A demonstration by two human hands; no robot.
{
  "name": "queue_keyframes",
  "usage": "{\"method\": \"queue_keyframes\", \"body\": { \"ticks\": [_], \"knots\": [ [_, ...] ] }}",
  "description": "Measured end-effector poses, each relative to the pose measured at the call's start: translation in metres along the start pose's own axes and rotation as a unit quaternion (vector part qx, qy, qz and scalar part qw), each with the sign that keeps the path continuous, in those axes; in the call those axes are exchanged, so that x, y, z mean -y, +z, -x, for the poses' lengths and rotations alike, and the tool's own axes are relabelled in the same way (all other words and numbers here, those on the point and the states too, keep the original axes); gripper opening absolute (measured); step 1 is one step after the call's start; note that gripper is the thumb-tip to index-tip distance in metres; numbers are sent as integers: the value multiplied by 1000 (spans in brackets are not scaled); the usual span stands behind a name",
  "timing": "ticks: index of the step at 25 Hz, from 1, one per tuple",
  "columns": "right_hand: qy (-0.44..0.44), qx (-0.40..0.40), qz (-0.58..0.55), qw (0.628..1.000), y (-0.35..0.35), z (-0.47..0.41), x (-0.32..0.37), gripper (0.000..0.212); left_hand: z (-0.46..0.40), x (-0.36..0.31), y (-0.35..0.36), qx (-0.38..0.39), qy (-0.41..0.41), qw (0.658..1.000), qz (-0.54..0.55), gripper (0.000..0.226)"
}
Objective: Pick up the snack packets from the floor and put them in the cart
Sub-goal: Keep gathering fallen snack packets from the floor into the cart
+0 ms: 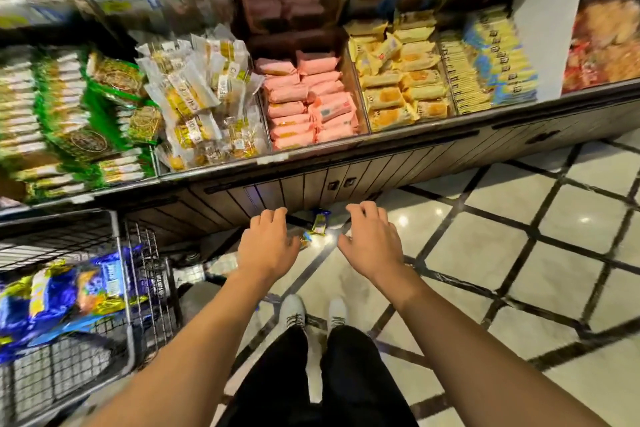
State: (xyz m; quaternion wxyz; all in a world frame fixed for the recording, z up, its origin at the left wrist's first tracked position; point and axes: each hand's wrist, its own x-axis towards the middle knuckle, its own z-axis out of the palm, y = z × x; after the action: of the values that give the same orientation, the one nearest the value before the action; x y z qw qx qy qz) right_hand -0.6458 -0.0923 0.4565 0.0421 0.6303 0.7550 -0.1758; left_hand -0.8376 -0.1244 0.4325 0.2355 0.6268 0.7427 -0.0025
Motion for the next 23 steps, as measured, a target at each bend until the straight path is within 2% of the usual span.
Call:
{"method": "queue_keyframes", "body": {
  "ticks": [6,10,14,19,23],
  "knots": [
    [-48,42,-22,998,35,-48,-41,52,-32,-1,49,15,-70,997,23,63],
    [-59,43,-47,996,89,-83,-64,51,-59,9,105,15,-91,995,29,61],
    [-78,50,-22,995,171,-113,-83,52,-93,29,186,21,-77,997,25,60],
    [-73,65,-28,995,317,-160,-109,52,-157,68,310,29,-61,997,25,64],
    [-101,39,-33,994,433,-201,-133,53,-212,110,410,29,-32,999,17,65]
  ]
}}
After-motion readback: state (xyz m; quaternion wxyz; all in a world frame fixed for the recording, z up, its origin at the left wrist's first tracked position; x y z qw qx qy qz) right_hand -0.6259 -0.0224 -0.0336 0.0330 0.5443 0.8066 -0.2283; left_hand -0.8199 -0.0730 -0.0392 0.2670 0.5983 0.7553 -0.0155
